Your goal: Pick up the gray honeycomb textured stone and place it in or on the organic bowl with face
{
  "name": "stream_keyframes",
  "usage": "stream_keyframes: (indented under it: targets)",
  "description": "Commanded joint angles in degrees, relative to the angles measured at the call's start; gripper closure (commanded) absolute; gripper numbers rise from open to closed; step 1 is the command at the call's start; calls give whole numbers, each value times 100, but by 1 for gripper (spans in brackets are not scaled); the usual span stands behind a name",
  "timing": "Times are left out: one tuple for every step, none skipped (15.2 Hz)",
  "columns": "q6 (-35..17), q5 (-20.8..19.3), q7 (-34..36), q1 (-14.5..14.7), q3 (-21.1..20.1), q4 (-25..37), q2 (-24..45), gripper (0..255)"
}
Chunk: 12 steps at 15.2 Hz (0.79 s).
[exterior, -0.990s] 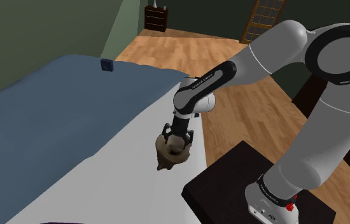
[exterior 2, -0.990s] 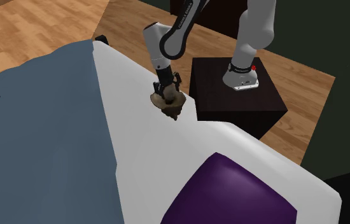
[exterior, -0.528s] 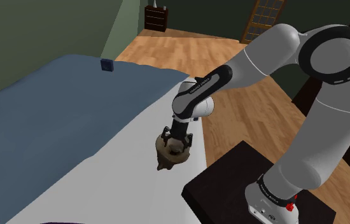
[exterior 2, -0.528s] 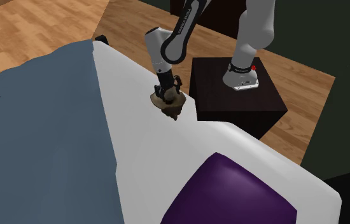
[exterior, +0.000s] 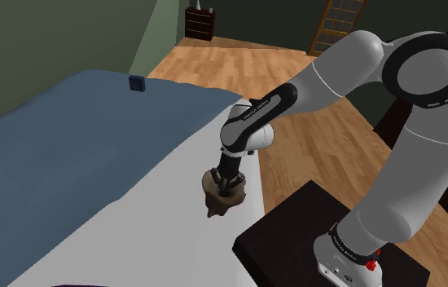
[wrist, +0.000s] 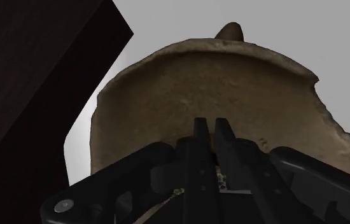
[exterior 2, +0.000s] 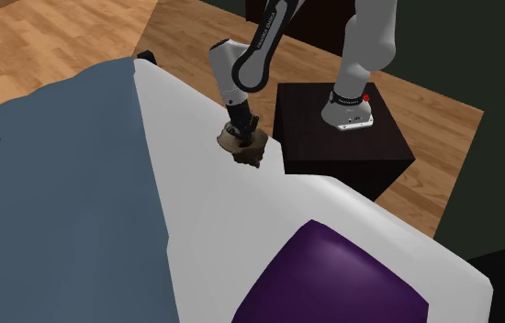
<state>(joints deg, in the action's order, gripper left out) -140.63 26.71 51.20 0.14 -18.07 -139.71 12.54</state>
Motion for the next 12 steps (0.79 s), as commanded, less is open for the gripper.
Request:
stream_keyframes:
  targets:
    - [-2,-1,0,-2,2,0,1,255]
    - [-2,-1,0,-2,3,0,2,255]
    - [-2,-1,-1,-2,3,-1,1,255]
    - [-2,-1,-1,-2,3,-1,1,255]
    - [-1,0,-1,-1,2,-1,1,255]
    - [-1,0,-1,-1,1,-1,1,0]
    - [101,-13,174,-56,86,19,-93,0]
    - [201,-30,350,-110,171,36,-187,0]
    - [299,-49,528,-166,255,52,-281,0]
    - [396,-72,709,-223,337,66,-376,0]
    - [433,-82,780,-246,369,71,-414,0]
    - [353,-61,769,-231,355,55,-353,0]
